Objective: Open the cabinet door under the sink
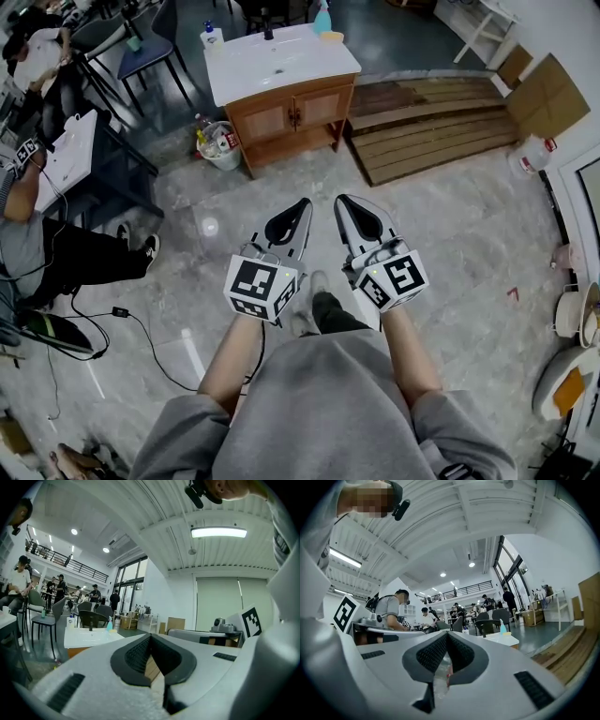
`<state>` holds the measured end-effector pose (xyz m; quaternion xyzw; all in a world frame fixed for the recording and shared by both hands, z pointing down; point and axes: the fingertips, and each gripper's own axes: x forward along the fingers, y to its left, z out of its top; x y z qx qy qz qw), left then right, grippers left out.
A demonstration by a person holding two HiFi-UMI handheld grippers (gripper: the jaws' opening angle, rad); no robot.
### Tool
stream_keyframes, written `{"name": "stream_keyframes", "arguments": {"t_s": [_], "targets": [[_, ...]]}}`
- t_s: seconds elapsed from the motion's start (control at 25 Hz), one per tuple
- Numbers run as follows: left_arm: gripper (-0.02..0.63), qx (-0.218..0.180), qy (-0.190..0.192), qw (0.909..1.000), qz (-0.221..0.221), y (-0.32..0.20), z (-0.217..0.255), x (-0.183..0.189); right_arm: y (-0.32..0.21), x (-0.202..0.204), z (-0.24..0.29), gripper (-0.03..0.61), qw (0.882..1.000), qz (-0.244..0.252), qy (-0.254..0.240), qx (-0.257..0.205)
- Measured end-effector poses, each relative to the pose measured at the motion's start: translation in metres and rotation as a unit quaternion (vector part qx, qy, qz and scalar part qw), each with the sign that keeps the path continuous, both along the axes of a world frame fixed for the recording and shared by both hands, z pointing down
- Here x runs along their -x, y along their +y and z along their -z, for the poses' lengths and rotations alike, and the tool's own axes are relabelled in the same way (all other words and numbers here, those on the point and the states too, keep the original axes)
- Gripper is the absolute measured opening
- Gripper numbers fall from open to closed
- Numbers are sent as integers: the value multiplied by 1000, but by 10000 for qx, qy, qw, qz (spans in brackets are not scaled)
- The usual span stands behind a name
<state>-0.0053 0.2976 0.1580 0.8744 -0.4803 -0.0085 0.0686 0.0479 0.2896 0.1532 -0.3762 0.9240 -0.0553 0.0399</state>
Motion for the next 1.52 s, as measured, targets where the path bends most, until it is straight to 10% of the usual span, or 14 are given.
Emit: {"name": "stream_keyframes", "arguments": {"t_s": [1.52], "targets": [[8, 678, -420, 9964, 280, -218, -44, -15, -231, -20, -45, 9, 9962, 288, -464, 685]]}}
